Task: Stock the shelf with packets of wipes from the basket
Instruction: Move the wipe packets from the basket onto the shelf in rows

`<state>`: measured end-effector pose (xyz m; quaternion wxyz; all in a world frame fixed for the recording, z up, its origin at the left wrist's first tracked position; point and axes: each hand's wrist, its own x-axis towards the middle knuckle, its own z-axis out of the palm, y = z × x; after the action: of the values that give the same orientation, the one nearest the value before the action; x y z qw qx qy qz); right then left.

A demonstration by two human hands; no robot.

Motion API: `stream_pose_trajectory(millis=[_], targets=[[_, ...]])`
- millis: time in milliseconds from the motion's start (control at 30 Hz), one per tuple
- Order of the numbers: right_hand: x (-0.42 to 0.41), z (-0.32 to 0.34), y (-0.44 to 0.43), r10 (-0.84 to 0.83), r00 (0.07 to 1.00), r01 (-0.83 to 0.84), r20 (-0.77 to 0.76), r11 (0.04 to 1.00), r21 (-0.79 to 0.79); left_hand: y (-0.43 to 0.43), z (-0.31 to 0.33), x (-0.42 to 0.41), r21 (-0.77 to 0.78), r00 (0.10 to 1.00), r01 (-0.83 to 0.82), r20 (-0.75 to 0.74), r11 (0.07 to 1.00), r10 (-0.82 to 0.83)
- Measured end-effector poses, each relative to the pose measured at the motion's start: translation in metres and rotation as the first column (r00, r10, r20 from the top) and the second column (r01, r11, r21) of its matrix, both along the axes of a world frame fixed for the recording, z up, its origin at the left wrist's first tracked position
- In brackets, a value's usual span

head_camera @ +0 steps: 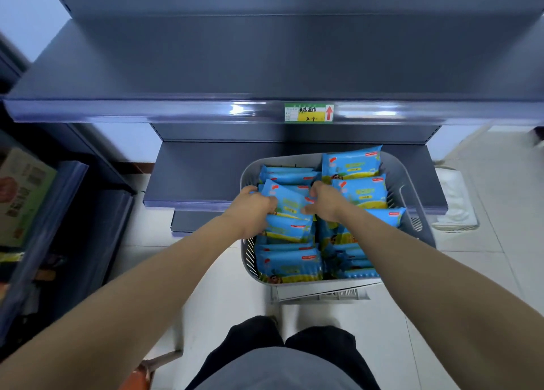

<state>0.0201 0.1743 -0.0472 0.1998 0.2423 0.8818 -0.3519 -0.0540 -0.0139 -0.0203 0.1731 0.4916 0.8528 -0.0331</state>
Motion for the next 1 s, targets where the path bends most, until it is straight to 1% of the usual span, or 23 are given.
stream_pose_trajectory(millis=[67,133,233,300,367,433,533,600,767,867,1000], targets=[[0.001,0.002,-0.002,-0.007,1.000,0.008,0.017,1.000,-0.023,-0.003,0.009,-0.001,0.057,0.998,-0.028,0.054,0.998,0.025],[0.000,0.009,-0.002,0.028,1.000,-0.028,-0.004,0.999,-0.028,-0.004,0.019,-0.004,0.107,0.991,-0.075,0.115,0.991,0.063],[-0.008,0.043,0.005,0.081,0.991,-0.085,-0.111,0.996,-0.037,-0.005,0.042,-0.007,0.166,0.975,-0.172,0.172,0.971,0.143],[-0.017,0.077,0.014,0.144,0.972,-0.149,-0.188,0.989,-0.012,-0.007,0.063,-0.009,0.236,0.956,-0.241,0.224,0.941,0.189],[-0.031,0.115,0.022,0.194,0.943,-0.190,-0.271,0.981,0.040,-0.010,0.086,-0.015,0.319,0.941,-0.302,0.252,0.898,0.227],[-0.047,0.151,0.028,0.229,0.894,-0.203,-0.384,0.973,0.108,-0.013,0.110,-0.025,0.404,0.923,-0.369,0.261,0.837,0.281],[-0.078,0.195,0.026,0.206,0.826,-0.159,-0.524,0.978,0.133,-0.020,0.144,-0.046,0.513,0.895,-0.441,0.315,0.736,0.317],[-0.103,0.216,0.021,0.177,0.795,-0.128,-0.580,0.984,0.125,-0.026,0.163,-0.064,0.552,0.887,-0.461,0.317,0.695,0.336],[-0.172,0.248,-0.002,0.146,0.743,-0.090,-0.653,0.989,0.119,-0.051,0.203,-0.123,0.614,0.876,-0.480,0.296,0.626,0.381],[-0.220,0.258,-0.021,0.160,0.733,-0.079,-0.661,0.985,0.151,-0.072,0.217,-0.171,0.621,0.875,-0.482,0.299,0.619,0.381],[-0.297,0.263,-0.051,0.118,0.743,-0.025,-0.659,0.989,0.148,-0.104,0.223,-0.251,0.614,0.866,-0.497,0.304,0.614,0.397]])
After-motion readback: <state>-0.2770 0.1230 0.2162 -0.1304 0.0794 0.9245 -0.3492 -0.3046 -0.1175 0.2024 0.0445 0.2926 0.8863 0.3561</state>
